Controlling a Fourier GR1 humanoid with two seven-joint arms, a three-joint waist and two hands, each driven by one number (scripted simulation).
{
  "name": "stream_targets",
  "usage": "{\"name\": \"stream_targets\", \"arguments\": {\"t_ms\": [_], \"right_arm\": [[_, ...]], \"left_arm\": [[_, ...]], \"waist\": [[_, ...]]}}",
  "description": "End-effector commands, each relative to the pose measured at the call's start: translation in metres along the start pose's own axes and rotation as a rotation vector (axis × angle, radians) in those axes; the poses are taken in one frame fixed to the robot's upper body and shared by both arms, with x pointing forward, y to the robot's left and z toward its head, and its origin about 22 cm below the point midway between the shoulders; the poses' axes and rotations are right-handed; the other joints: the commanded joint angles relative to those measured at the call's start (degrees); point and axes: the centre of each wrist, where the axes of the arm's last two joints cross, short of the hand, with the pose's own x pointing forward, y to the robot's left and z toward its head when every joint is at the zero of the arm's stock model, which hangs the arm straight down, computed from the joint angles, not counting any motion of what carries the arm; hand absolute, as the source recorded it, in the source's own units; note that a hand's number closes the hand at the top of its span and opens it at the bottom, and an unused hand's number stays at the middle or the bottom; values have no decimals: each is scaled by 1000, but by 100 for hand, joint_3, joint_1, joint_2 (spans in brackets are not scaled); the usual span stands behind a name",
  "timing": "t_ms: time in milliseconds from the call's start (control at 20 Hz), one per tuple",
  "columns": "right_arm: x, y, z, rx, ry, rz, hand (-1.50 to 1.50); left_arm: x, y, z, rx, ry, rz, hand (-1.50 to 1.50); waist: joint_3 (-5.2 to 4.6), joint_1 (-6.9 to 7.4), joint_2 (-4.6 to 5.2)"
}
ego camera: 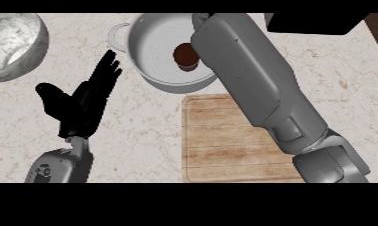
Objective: Pick the cupcake from the cutting board and place it in the pot
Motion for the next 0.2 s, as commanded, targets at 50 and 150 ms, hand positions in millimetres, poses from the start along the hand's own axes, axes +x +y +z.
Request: {"name": "stream_targets", "arguments": {"t_ms": [50, 150], "right_arm": [[-2, 2, -1, -211, -30, -179, -150], [-11, 1, -4, -242, -27, -203, -150]], "left_arm": [[-8, 1, 1, 10, 6, 2, 0], [-2, 15, 4, 19, 2, 14, 0]], "waist": [[-2, -107, -22], [1, -181, -50]]}}
